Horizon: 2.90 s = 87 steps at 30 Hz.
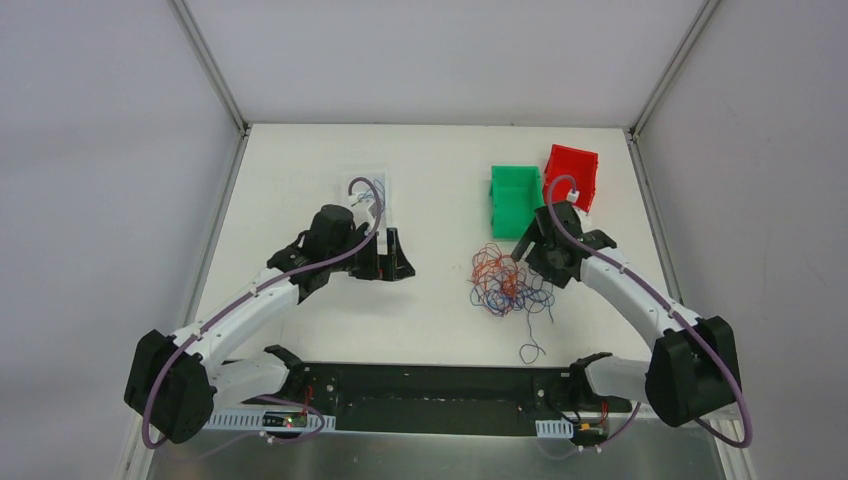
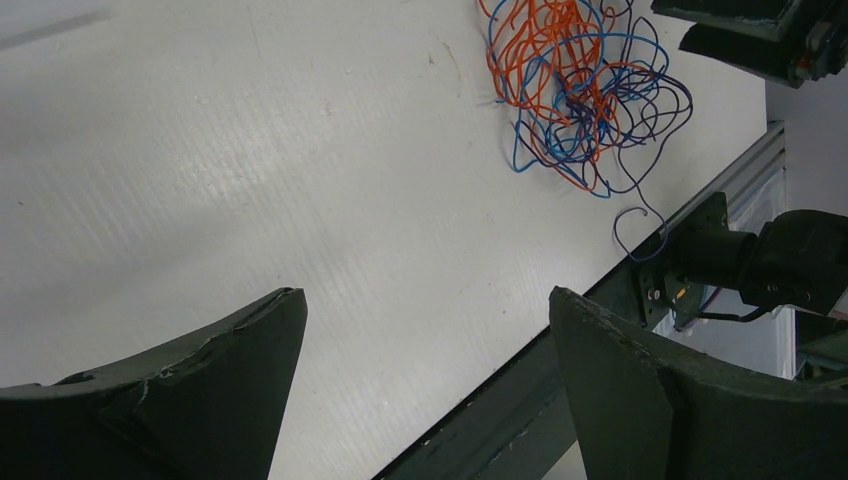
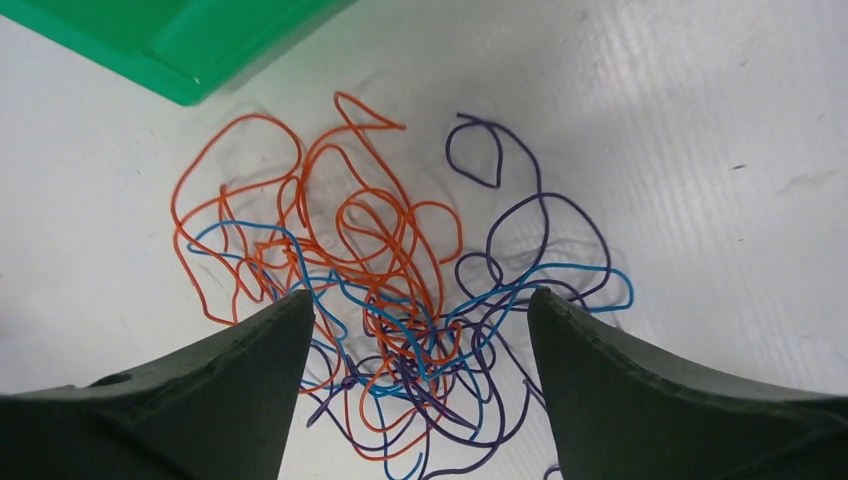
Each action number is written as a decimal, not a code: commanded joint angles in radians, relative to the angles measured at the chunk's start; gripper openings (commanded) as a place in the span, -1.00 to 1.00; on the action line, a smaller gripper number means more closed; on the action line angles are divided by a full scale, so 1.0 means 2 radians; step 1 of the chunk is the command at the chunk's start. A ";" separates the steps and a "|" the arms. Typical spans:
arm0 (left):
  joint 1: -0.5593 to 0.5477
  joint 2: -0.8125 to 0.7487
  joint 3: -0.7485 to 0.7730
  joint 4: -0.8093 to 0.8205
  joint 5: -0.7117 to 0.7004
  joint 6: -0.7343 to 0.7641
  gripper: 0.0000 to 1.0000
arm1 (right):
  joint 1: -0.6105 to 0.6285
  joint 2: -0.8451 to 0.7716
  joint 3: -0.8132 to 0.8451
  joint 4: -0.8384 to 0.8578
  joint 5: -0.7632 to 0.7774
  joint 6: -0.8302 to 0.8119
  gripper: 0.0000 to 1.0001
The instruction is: Untangle the cables
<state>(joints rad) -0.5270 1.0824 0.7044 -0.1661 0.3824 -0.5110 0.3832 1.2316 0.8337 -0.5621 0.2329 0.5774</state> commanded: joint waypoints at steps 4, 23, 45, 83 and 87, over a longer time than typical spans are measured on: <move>-0.026 0.022 0.006 0.028 -0.014 -0.009 0.87 | 0.049 0.020 -0.056 0.076 -0.131 0.055 0.60; -0.061 0.063 -0.011 0.067 -0.009 -0.018 0.79 | 0.214 0.009 0.060 0.013 -0.024 0.024 0.61; -0.138 0.177 0.034 0.096 -0.030 -0.042 0.73 | 0.210 -0.052 -0.032 0.050 -0.103 -0.006 0.49; -0.138 0.219 0.100 0.031 -0.090 -0.020 -1.00 | 0.241 0.009 -0.083 0.102 -0.084 0.079 0.13; -0.132 0.243 0.168 -0.009 -0.081 0.006 -1.00 | 0.240 -0.001 -0.072 0.089 -0.055 0.077 0.15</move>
<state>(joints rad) -0.7975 1.5646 0.8997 -0.1219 0.2333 -0.5690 0.8600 1.2739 0.6598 -0.3706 0.0521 0.7082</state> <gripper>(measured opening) 0.026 0.569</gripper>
